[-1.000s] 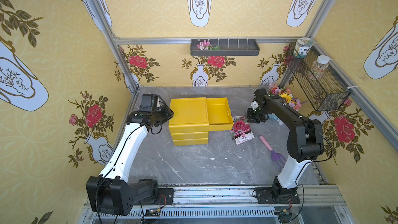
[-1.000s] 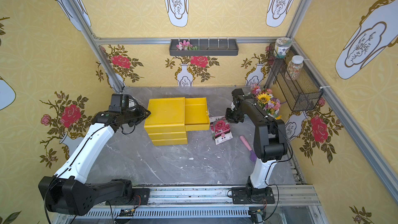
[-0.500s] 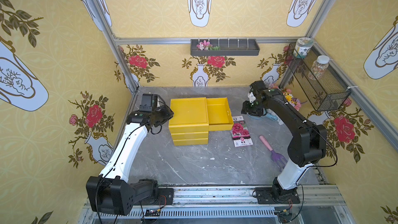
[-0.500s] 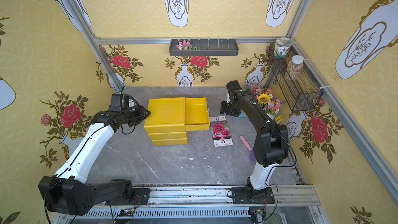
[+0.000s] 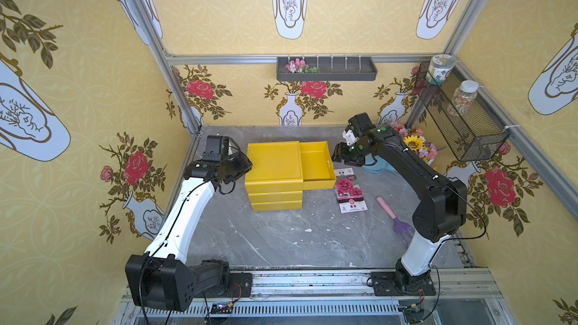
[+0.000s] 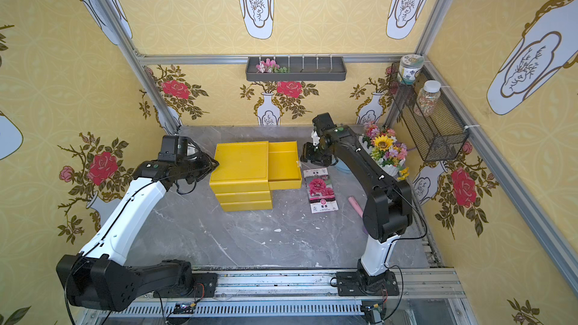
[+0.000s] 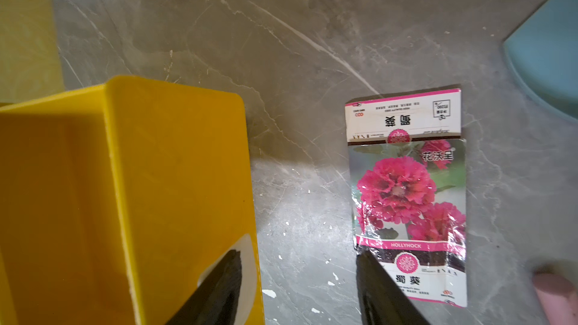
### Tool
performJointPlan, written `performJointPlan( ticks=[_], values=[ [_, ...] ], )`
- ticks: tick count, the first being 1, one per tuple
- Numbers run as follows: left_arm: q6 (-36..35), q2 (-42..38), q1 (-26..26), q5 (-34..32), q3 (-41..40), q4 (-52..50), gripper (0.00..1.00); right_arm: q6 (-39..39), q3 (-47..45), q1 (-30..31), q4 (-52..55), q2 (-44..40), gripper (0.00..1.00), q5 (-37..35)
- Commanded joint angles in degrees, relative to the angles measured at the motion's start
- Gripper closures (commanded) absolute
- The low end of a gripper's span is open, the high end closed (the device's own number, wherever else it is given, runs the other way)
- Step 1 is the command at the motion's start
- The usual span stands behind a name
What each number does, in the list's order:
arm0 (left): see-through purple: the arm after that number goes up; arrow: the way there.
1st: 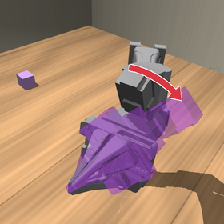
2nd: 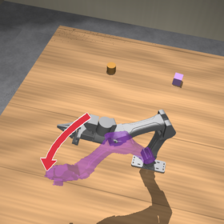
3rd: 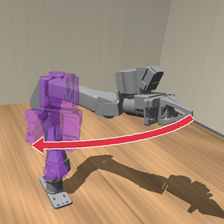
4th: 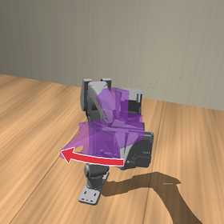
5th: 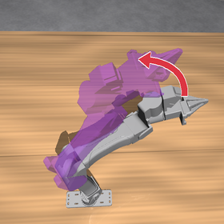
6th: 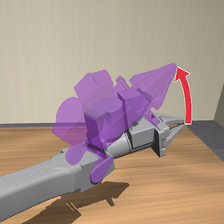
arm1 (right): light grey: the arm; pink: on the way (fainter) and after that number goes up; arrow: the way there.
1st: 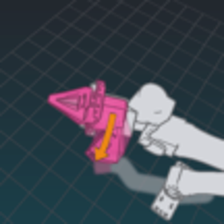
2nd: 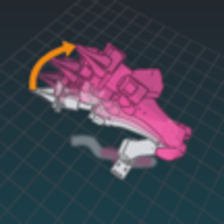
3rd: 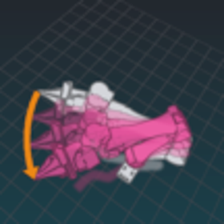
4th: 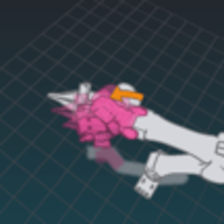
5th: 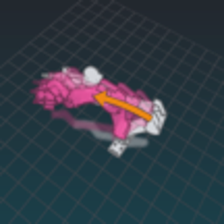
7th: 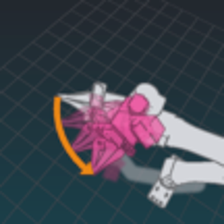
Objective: Take the seed bags out of the drawer
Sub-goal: Close the drawer in the storage box.
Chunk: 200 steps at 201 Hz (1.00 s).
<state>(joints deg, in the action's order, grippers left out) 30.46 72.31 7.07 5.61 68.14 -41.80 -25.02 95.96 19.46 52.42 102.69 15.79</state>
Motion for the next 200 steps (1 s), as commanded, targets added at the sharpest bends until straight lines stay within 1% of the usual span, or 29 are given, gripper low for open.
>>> performJointPlan(
  ticks=[1,43,130,170,200],
  values=[
    [-0.17,0.54,-0.04,-0.29,-0.02,-2.15,0.57,-2.41,0.19,1.51,-2.59,0.72,0.38,3.58],
    [0.02,0.44,-0.04,-0.03,-0.28,-1.79,0.57,-5.93,1.12,4.96,-5.63,2.76,0.38,6.47],
    [-0.05,0.27,-0.04,0.5,-0.86,-1.27,0.57,-12.36,7.6,11.51,-10.8,9.5,0.38,11.4],
    [-0.05,0.19,-0.04,0.73,-1.12,-1.22,0.57,-12.96,8.74,12.35,-11.46,10.18,0.38,12.46],
    [-0.27,0.08,-0.04,0.46,-1.17,-1.35,0.57,-11.61,8.21,11.37,-9.82,8.81,0.37,10.87]
  ],
)
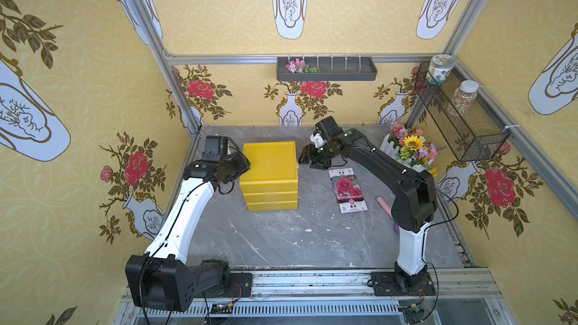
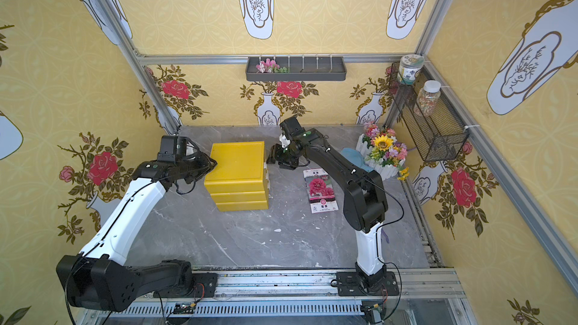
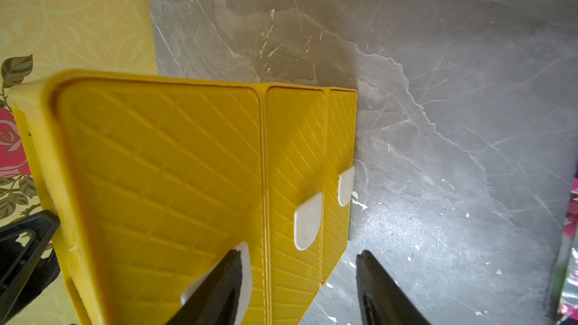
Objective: Take the seed bags out of the drawer
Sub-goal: Close the drawer in the storage box, then open the drawer in the storage box.
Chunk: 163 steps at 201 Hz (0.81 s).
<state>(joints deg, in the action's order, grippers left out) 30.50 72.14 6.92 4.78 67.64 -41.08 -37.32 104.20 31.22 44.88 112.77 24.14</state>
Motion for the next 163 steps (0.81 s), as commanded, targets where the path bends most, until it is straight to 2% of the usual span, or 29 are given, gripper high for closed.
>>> performJointPlan(
  ticks=[1,91,163],
  values=[
    [-0.34,0.22,0.11,1.29,-0.62,-2.12,0.57,0.77,-0.09,-0.47,-2.18,-1.29,0.37,2.5],
    [-0.72,0.48,0.11,1.03,-0.38,-2.84,0.57,3.44,-11.13,-9.7,-1.92,-8.96,0.36,2.05],
    [-0.88,0.65,0.16,0.64,0.03,-3.72,0.57,-0.51,-17.26,-9.53,-10.11,-8.28,0.37,5.34]
  ],
)
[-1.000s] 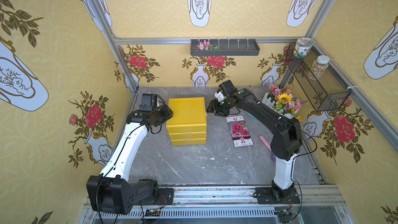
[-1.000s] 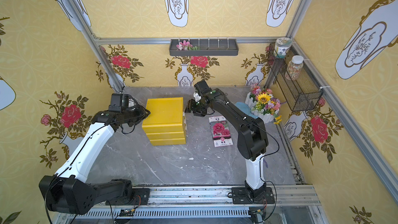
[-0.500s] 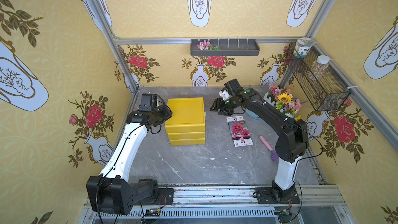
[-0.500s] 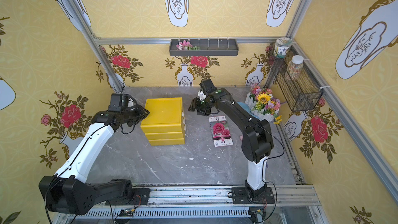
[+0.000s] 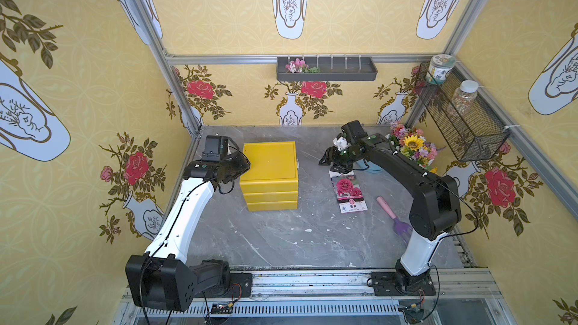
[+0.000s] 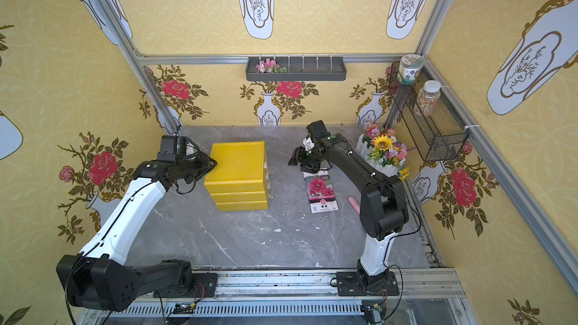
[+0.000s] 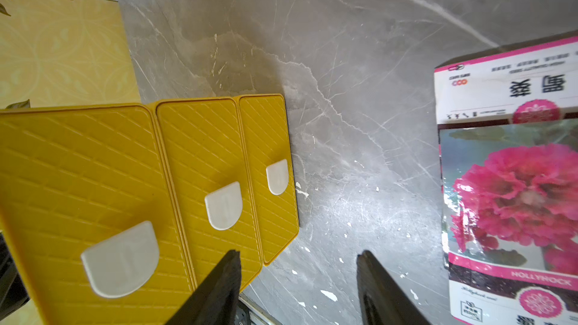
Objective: Take the seed bags out of the drawer
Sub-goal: Open the drawer in the storage box.
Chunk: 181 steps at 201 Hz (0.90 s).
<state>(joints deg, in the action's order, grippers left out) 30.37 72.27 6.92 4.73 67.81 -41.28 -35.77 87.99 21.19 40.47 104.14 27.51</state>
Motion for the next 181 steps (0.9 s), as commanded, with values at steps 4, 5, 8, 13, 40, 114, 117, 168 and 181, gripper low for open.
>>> performJointPlan(
  ticks=[4,5,8,13,40,114,117,168,181],
  values=[
    [-0.75,0.54,0.12,0.72,-0.14,-3.54,0.57,-2.33,-1.25,0.72,-6.24,0.45,0.37,2.2],
    [-0.75,0.52,0.12,0.72,-0.14,-3.55,0.57,-2.35,-1.24,0.75,-6.3,0.49,0.37,2.2],
    [-0.8,0.57,0.11,0.72,-0.18,-3.61,0.57,-2.52,-1.24,0.86,-6.56,0.6,0.37,2.34],
    [-0.76,0.64,0.09,0.68,-0.14,-3.7,0.57,-2.72,-1.24,1.13,-6.88,0.83,0.37,2.44],
    [-0.79,0.72,0.11,0.55,-0.03,-3.81,0.57,-3.36,-0.39,2.78,-7.87,2.13,0.37,2.62],
    [-0.84,0.85,0.11,0.19,-0.04,-3.99,0.57,-4.49,0.68,4.21,-9.57,4.22,0.37,2.44],
    [-0.84,0.82,0.11,0.26,-0.02,-4.03,0.57,-4.58,0.63,4.21,-9.65,4.31,0.37,2.55],
    [-1.04,1.52,0.11,-0.1,0.83,-4.67,0.57,-5.12,1.79,5.38,-10.91,5.24,0.4,3.36],
    [-1.19,1.69,0.11,-0.32,1.15,-4.91,0.57,-5.53,2.18,6.11,-11.28,5.64,0.41,3.75]
  ],
)
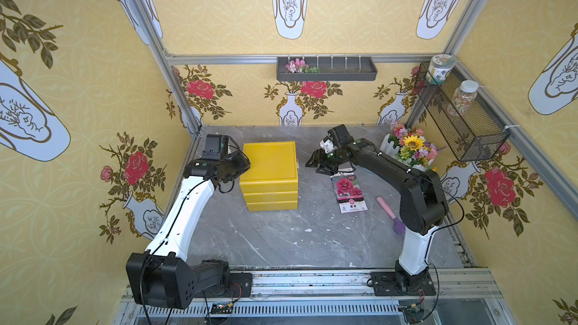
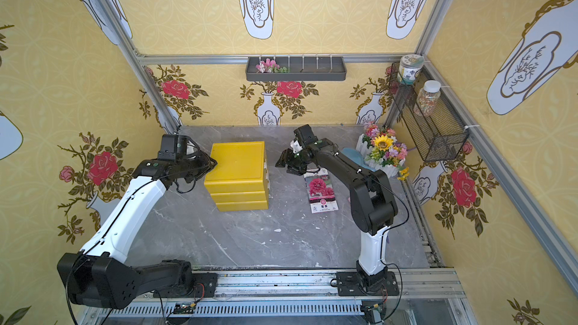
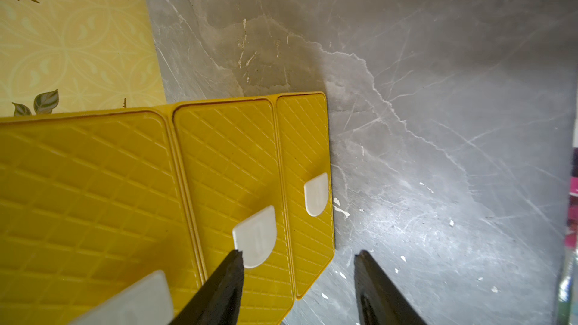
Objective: Take the seed bags out of the drawer
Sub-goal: Open the drawer in the storage box.
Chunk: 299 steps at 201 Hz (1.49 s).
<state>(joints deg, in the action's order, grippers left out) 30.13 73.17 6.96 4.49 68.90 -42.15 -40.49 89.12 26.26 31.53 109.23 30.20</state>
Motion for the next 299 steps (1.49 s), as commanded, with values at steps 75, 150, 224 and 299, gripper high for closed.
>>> performJointPlan(
  ticks=[75,150,224,299],
  values=[
    [-0.53,0.18,0.07,-0.49,-0.2,-4.34,0.57,-1.19,2.2,4.6,-2.27,3.43,0.47,0.75],
    [-0.42,0.13,0.07,-0.45,-0.44,-4.17,0.57,2.01,5.68,5.55,3.37,4.95,0.72,-3.49],
    [-0.51,0.09,0.07,-0.16,-0.87,-3.65,0.57,6.18,8.89,4.04,10.82,3.8,0.89,-9.31],
    [-0.4,-0.4,0.07,0.0,-1.82,-3.11,0.57,9.35,6.36,-0.72,13.51,0.96,0.97,-10.33]
  ],
)
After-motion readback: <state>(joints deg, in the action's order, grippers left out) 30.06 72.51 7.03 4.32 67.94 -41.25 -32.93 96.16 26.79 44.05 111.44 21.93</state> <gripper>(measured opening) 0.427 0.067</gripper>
